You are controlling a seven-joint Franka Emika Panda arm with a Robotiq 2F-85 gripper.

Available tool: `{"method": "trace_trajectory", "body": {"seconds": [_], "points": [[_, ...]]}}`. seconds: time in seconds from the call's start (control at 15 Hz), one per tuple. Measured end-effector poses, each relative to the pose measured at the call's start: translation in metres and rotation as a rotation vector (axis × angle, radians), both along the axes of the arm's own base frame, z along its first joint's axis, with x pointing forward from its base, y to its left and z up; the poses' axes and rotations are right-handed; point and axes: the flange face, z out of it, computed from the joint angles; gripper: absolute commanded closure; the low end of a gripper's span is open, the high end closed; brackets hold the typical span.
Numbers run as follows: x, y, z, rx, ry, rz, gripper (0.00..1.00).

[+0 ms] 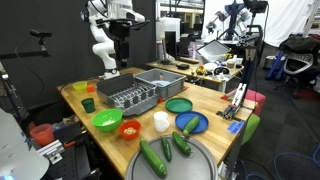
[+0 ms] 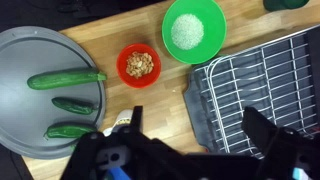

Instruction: Move the pepper from the blue plate to the gray one

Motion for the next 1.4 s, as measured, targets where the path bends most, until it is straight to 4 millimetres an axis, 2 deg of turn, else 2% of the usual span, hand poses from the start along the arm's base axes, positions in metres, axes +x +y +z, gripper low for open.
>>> {"method": "trace_trajectory", "body": {"seconds": [0.93, 1.13, 1.4], "points": [[0.0, 0.0, 0.0, -0.001, 0.0, -0.001, 0.0], [0.007, -0.01, -0.007, -0.023, -0.018, -0.001, 0.0], [0.029, -0.035, -0.028, -0.065, -0.043, 0.032, 0.0]]}}
